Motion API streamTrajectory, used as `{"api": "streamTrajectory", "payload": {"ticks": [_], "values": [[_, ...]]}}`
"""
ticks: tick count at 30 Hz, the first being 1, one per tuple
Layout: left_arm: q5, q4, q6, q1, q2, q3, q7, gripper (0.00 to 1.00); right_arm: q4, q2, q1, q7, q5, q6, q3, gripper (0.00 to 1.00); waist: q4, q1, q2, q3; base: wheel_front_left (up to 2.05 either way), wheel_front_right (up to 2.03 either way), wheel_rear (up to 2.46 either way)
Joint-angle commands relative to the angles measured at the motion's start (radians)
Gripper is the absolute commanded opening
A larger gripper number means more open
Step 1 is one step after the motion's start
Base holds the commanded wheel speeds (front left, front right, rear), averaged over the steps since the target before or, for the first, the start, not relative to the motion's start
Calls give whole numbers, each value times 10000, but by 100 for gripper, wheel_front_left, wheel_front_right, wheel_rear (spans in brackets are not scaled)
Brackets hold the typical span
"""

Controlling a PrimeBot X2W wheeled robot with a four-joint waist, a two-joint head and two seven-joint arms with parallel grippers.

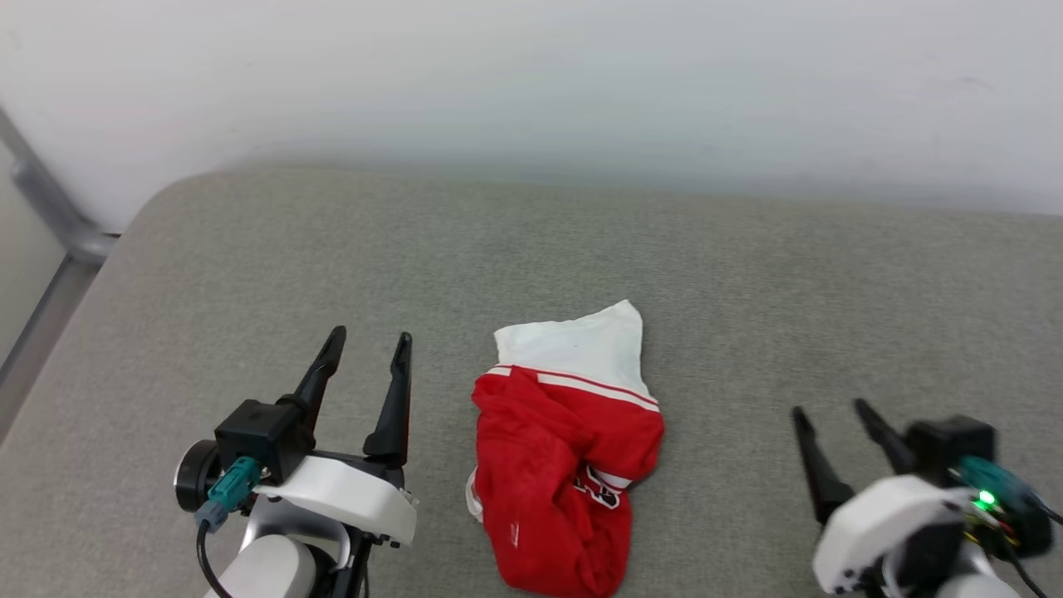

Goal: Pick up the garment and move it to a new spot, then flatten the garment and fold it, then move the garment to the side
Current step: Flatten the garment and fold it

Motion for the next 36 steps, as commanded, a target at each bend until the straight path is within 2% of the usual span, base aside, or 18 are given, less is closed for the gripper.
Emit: {"api": "streamTrajectory", "payload": {"ticks": [1,6,11,16,20,25,26,27,28,36], "values": [[102,12,-97,116,-121,83,-67,100,287,10,-450,567,11,-3,331,100,234,1,0,106,0,0,0],[287,134,-419,-2,-461,193,-49,100,1075,-29,-1469,2302,346,-3,1546,100,739,1,0,322,0,0,0],[490,247,-676,-77,-793,343,-49,100,1673,-466,-2556,3700,834,-3,2976,100,1175,1,0,559,0,0,0],[684,384,-958,-167,-1083,503,-50,100,2357,-723,-3546,4518,1432,-5,4118,100,1507,1,0,829,0,0,0],[806,436,-1129,-260,-1261,610,-50,100,2792,-843,-4052,4788,1766,-5,4657,100,1655,1,0,1005,0,0,0],[1045,536,-1333,-266,-1492,842,-50,100,3725,-1031,-4484,5717,2375,-5,5295,98,1759,1,0,1177,0,0,0],[1065,557,-1390,-254,-1545,873,-50,100,3847,-1009,-4527,5855,2568,-5,5313,45,1763,1,0,1185,0,0,0],[1110,584,-1421,-232,-1586,907,-50,100,3896,-986,-4567,5910,2671,-5,5361,13,1758,1,0,1186,0,0,0],[1140,606,-1468,-205,-1606,957,-50,100,3891,-1020,-4650,5872,2701,-5,5403,0,1741,1,0,1188,0,0,0],[1359,904,-1576,158,-1621,1259,-50,100,3151,-1276,-4379,4915,2652,-5,5033,0,1271,1,0,667,0,0,0]]}}
